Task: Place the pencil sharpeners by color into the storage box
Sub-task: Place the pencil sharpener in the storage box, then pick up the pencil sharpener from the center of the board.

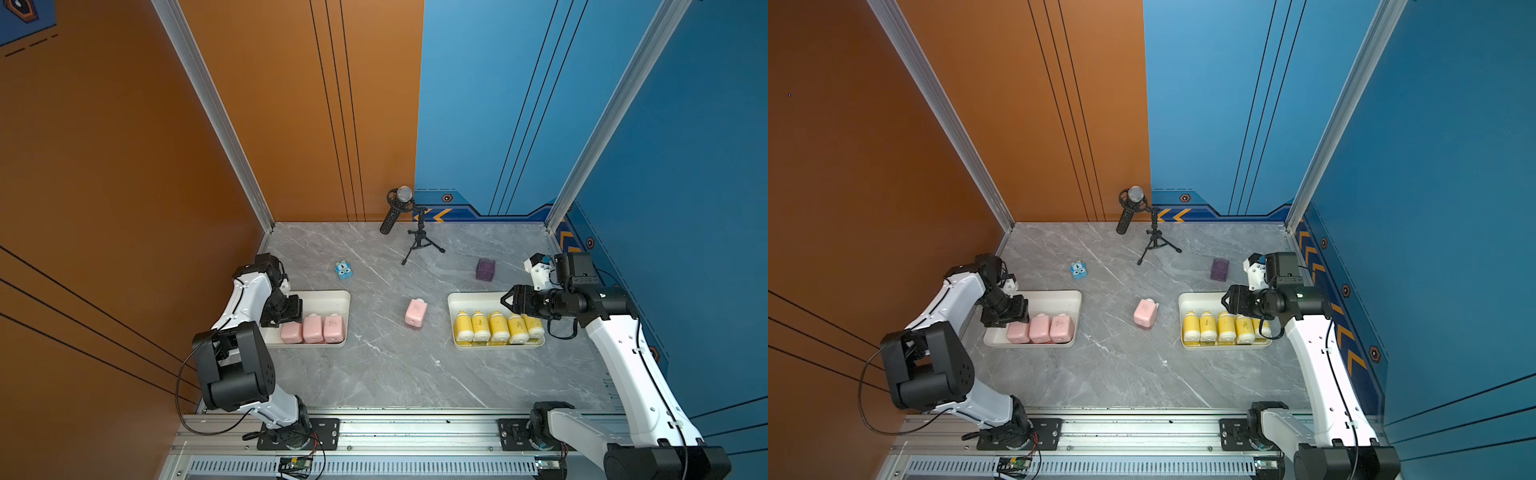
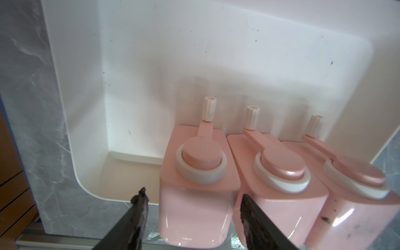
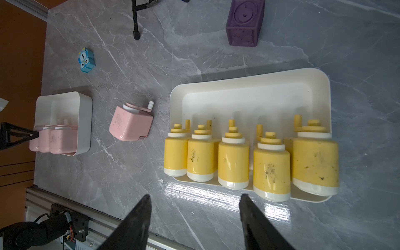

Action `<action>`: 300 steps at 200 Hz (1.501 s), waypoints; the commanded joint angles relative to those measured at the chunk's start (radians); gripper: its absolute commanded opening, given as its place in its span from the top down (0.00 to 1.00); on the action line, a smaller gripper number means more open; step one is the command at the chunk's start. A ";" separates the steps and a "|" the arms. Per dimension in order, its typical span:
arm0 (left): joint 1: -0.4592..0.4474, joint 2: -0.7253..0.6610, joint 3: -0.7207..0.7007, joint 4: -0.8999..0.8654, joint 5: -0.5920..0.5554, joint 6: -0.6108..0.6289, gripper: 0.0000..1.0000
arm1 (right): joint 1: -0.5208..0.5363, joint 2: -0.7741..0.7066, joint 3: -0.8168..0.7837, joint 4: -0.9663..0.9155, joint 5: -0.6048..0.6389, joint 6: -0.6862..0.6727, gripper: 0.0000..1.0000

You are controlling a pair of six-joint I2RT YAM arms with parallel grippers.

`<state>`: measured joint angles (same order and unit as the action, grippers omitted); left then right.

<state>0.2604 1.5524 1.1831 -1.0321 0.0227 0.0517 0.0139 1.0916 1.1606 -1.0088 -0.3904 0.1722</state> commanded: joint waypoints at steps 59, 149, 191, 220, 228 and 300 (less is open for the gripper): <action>-0.055 -0.130 0.114 -0.109 -0.038 -0.027 0.30 | 0.001 -0.029 -0.011 0.019 -0.020 -0.016 0.34; -0.412 -0.162 0.191 -0.107 -0.109 -0.210 0.30 | 0.000 -0.044 -0.031 0.018 0.007 -0.001 0.34; -0.655 -0.083 0.260 -0.104 -0.198 -0.314 0.30 | -0.002 -0.066 -0.039 0.017 0.008 0.005 0.34; -0.789 -0.007 0.331 -0.103 -0.242 -0.363 0.30 | -0.002 -0.071 -0.042 0.016 0.011 0.007 0.34; -0.821 0.017 0.355 -0.102 -0.248 -0.376 0.30 | -0.002 -0.074 -0.044 0.016 0.017 0.009 0.34; -0.983 0.291 0.546 -0.092 -0.225 -0.378 0.29 | -0.005 -0.068 -0.047 0.015 0.033 0.009 0.34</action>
<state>-0.6968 1.7718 1.6772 -1.1122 -0.1986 -0.3130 0.0132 1.0340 1.1286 -1.0084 -0.3813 0.1764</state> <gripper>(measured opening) 0.708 0.660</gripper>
